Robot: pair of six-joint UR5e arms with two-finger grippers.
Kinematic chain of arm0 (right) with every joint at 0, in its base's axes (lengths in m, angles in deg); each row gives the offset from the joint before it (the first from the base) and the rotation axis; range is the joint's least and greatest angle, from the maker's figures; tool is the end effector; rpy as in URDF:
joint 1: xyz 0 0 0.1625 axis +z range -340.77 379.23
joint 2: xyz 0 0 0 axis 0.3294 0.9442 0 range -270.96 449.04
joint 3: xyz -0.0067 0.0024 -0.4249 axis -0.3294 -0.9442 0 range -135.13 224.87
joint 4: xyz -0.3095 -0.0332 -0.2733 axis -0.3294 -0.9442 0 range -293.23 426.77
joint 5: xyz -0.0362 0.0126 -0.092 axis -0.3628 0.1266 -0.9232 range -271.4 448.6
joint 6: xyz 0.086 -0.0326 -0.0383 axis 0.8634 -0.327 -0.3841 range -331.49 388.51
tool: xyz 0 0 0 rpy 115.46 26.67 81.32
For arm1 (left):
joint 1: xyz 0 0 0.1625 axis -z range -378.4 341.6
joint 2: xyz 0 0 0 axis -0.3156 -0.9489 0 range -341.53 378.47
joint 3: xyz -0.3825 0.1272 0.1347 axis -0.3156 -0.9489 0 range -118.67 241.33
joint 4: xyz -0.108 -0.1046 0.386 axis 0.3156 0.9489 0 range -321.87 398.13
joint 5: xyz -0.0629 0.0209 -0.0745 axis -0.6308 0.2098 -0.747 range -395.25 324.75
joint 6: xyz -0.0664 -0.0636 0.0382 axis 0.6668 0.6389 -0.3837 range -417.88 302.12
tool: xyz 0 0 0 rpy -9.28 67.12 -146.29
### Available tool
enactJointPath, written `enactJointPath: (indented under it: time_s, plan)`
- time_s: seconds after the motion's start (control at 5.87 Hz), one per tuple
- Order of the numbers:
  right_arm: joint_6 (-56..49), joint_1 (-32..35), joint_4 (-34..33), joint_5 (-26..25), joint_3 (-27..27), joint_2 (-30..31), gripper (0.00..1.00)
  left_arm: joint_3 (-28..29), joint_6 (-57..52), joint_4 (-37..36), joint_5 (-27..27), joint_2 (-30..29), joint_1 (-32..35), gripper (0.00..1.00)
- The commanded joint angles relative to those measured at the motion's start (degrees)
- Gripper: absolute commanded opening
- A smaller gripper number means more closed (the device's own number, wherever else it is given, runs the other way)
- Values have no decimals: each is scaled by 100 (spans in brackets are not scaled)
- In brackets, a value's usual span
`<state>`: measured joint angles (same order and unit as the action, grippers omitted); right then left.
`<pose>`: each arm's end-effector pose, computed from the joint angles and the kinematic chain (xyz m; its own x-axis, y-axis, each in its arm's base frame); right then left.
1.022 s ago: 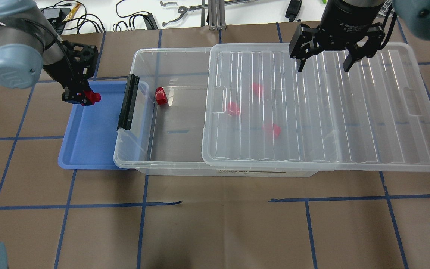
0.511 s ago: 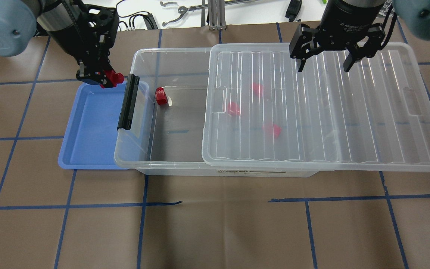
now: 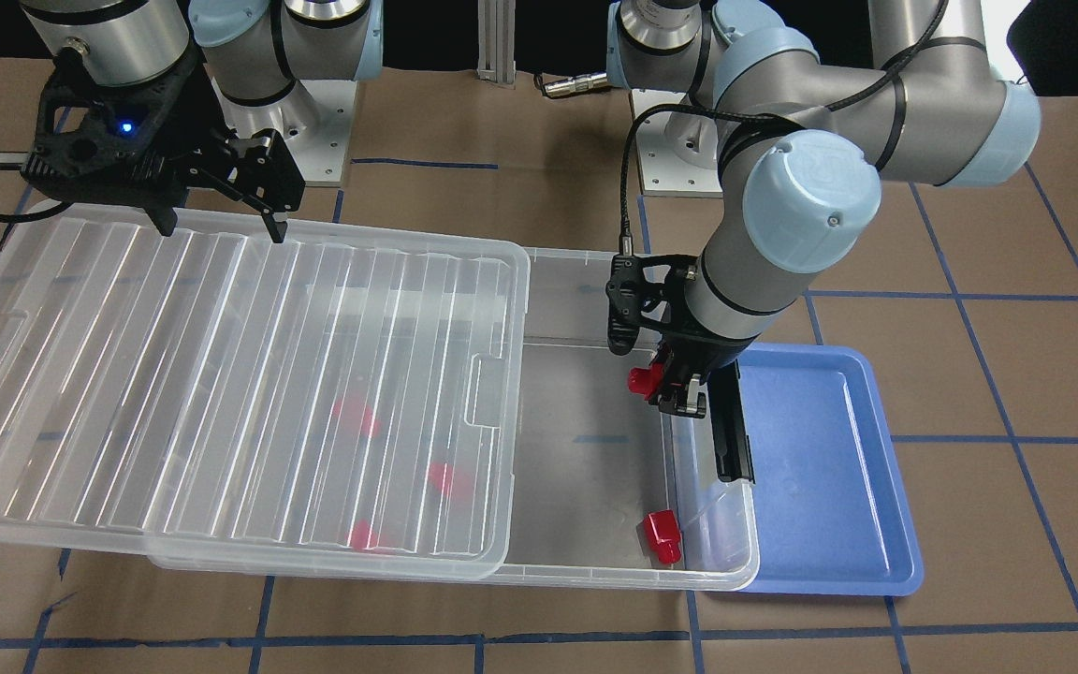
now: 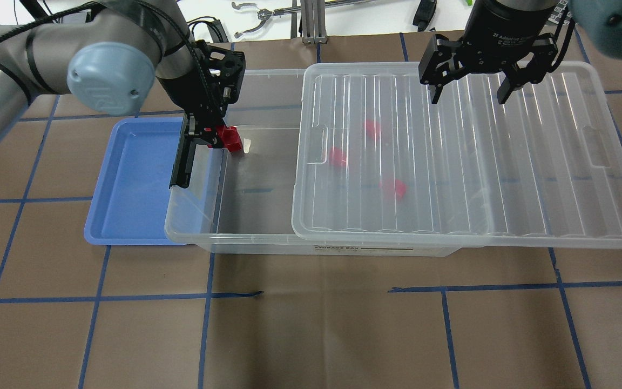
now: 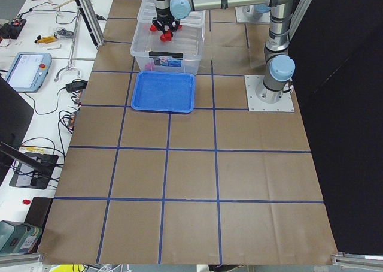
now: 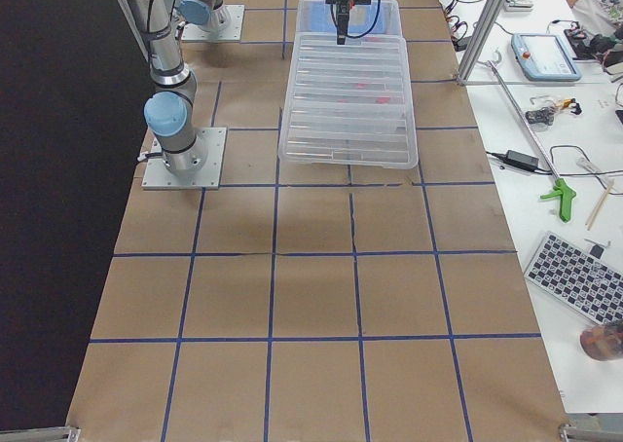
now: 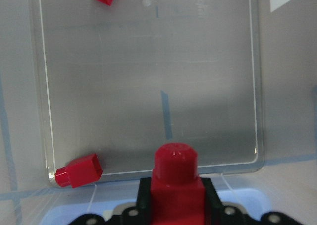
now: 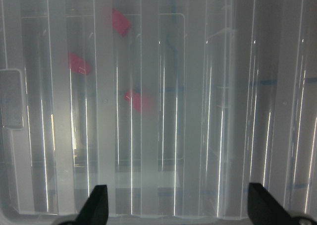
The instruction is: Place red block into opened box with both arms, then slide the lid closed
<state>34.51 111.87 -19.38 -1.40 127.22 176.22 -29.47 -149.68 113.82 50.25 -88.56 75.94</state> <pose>0.1568 -0.5064 0.5221 -0.9983 0.0587 -0.0017 0.0587 0.9981 -0.0170 -0.1855 -0.5790 0.3436 0.1066 0.9926 0.0589 0.9916 -0.1017 -0.0804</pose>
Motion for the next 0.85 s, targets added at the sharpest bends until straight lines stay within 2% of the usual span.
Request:
enactJointPath:
  time_s: [0.0,0.34,0.51,0.68]
  plan:
    - [-2,0,2,0,0,0,100,-804,4,-1076,20,-238,23,12]
    - [-2,0,-7,0,0,0,100,-853,405,-2097,28,-843,320,13]
    - [-2,0,-7,0,0,0,100,-905,408,-2154,29,-907,322,20]
    - [-2,0,-7,0,0,0,100,-949,434,-2155,3,-942,313,23]
